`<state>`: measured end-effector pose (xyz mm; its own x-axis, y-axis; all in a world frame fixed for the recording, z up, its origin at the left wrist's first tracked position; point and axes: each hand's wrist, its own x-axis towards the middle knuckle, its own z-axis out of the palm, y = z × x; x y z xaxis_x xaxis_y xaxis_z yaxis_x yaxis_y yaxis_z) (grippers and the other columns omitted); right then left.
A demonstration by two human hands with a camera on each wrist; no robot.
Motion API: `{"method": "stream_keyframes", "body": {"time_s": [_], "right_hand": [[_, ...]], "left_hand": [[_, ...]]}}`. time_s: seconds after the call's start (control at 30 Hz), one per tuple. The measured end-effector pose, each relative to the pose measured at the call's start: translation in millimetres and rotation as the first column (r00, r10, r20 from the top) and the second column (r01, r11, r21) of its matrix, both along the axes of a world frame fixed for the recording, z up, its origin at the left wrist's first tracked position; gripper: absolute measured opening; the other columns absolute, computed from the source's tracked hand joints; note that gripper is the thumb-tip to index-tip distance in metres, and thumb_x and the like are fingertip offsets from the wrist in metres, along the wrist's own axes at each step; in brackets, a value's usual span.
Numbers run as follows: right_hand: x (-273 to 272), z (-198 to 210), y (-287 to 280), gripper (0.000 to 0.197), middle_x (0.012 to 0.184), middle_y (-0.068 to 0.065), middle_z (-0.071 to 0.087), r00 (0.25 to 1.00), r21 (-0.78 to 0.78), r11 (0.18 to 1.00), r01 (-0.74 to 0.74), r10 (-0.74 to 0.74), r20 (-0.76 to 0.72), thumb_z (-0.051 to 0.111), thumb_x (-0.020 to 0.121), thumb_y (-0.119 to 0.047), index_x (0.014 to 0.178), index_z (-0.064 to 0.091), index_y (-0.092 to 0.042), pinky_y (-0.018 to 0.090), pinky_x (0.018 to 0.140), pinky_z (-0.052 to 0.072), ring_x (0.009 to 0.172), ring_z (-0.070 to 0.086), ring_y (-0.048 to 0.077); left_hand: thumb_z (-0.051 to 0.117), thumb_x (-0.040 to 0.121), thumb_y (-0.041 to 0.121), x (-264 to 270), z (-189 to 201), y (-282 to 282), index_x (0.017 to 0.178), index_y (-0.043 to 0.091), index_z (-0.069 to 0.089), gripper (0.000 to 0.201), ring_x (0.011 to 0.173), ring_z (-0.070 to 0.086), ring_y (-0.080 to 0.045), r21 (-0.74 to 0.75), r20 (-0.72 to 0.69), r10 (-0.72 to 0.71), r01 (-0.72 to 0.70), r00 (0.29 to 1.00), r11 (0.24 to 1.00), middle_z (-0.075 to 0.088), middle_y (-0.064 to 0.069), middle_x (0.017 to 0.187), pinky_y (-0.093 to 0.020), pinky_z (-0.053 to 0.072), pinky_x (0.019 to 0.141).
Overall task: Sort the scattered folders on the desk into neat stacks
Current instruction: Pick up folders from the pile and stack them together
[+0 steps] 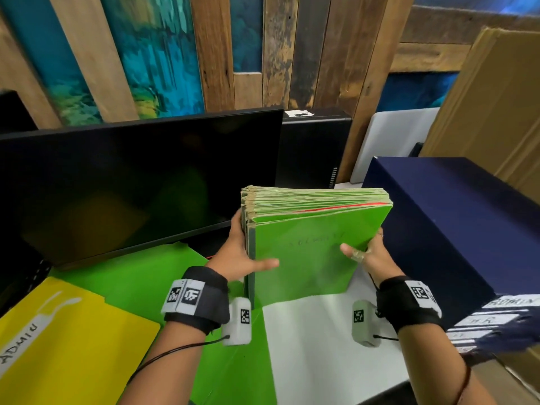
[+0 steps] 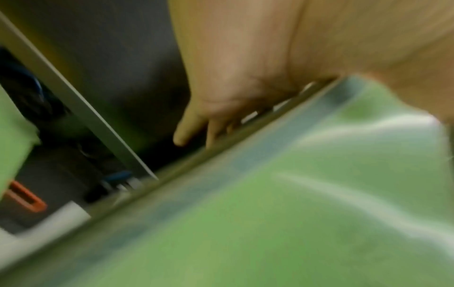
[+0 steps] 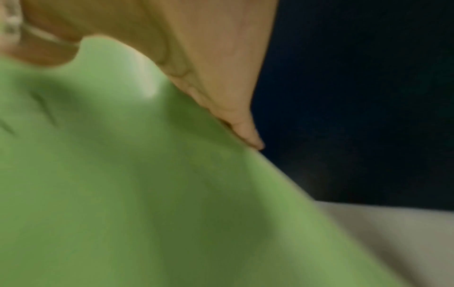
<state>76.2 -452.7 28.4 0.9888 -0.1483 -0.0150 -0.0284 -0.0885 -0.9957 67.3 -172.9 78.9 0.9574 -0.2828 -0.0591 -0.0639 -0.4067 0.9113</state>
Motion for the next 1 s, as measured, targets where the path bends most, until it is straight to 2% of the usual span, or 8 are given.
{"method": "stream_keyframes", "body": {"time_s": [0.13,0.3,0.43,0.57,0.73,0.8,0.9,1.0], "right_hand": [[5.2,38.0,15.2,0.086,0.119,0.002,0.064,0.967,0.424,0.887,0.183,-0.241,0.085,0.055,0.064,-0.073,0.128,0.051,-0.015,0.030,0.084,0.055,0.105,0.065,0.015],[20.1,60.1,22.6,0.043,0.092,-0.006,0.057,0.863,0.313,0.840,0.443,-0.494,0.104,0.058,0.089,-0.034,0.119,0.054,-0.004,0.018,0.080,0.048,0.096,0.059,0.014],[19.5,59.6,24.3,0.013,0.088,-0.011,0.053,0.854,0.329,0.839,0.433,-0.499,0.148,0.056,0.092,-0.019,0.104,0.052,-0.015,0.025,0.081,0.043,0.085,0.055,0.006],[20.9,58.5,25.0,0.026,0.090,-0.011,0.055,0.838,0.306,0.837,0.453,-0.517,0.174,0.058,0.090,-0.024,0.113,0.055,-0.012,0.018,0.074,0.044,0.082,0.055,0.001],[14.8,39.7,27.7,0.058,0.114,0.004,0.060,0.831,0.280,0.828,0.486,-0.537,0.145,0.050,0.077,-0.069,0.105,0.061,-0.019,0.040,0.104,0.041,0.109,0.056,0.019],[10.8,33.5,22.7,0.069,0.120,-0.001,0.055,0.883,0.203,0.898,0.390,-0.427,0.196,0.045,0.075,-0.075,0.118,0.051,-0.022,0.031,0.100,0.041,0.111,0.053,0.012],[5.5,16.8,15.2,0.030,0.102,-0.011,0.045,0.941,0.068,0.959,0.274,-0.282,0.189,0.041,0.099,-0.027,0.126,0.033,-0.017,0.011,0.084,0.043,0.093,0.049,0.000],[3.0,-2.1,20.8,0.044,0.118,0.001,0.042,0.953,-0.080,0.961,0.267,-0.250,0.170,0.037,0.098,-0.012,0.138,0.020,-0.005,0.026,0.099,0.038,0.106,0.045,0.014]], "left_hand": [[0.044,0.058,0.087,-0.7,27.1,-32.8,0.148,0.025,0.011,0.115,0.132,0.027,0.007,-0.499,0.122,0.373,-0.267,0.920,0.824,0.025,0.023,0.143,-0.008,0.021,0.104],[0.058,0.084,0.034,9.4,20.9,-55.9,0.143,0.018,0.030,0.068,0.136,0.034,-0.015,-0.463,0.194,0.649,-0.515,0.736,0.722,0.037,-0.002,0.147,-0.025,0.026,0.111],[0.050,0.079,0.027,18.1,18.2,-50.9,0.140,0.013,0.035,0.064,0.124,0.048,-0.023,-0.464,0.270,0.632,-0.478,0.726,0.746,0.048,-0.007,0.134,-0.040,0.036,0.110],[0.046,0.076,0.024,23.5,16.8,-49.1,0.125,0.013,0.051,0.050,0.095,0.057,-0.022,-0.473,0.256,0.610,-0.454,0.750,0.756,0.060,-0.013,0.117,-0.036,0.046,0.089],[0.059,0.070,0.048,7.8,3.7,-47.2,0.125,0.009,0.040,0.071,0.075,0.057,0.005,-0.488,0.355,0.584,-0.388,0.730,0.782,0.058,0.010,0.089,-0.012,0.045,0.072],[0.072,0.062,0.047,3.9,-8.3,-43.6,0.133,0.008,0.030,0.091,0.089,0.057,0.007,-0.423,0.340,0.506,-0.351,0.793,0.835,0.058,0.010,0.105,-0.009,0.044,0.084],[0.086,0.057,0.035,-1.1,-32.1,-27.3,0.143,0.017,0.015,0.113,0.121,0.039,-0.004,-0.090,0.193,0.330,-0.318,0.924,0.944,0.040,0.012,0.133,-0.020,0.028,0.106],[0.083,0.063,0.030,-2.1,-50.8,-15.0,0.145,0.021,0.005,0.114,0.135,0.037,-0.020,0.190,0.072,0.165,-0.176,0.984,0.966,0.035,-0.002,0.147,-0.033,0.028,0.112]]}}
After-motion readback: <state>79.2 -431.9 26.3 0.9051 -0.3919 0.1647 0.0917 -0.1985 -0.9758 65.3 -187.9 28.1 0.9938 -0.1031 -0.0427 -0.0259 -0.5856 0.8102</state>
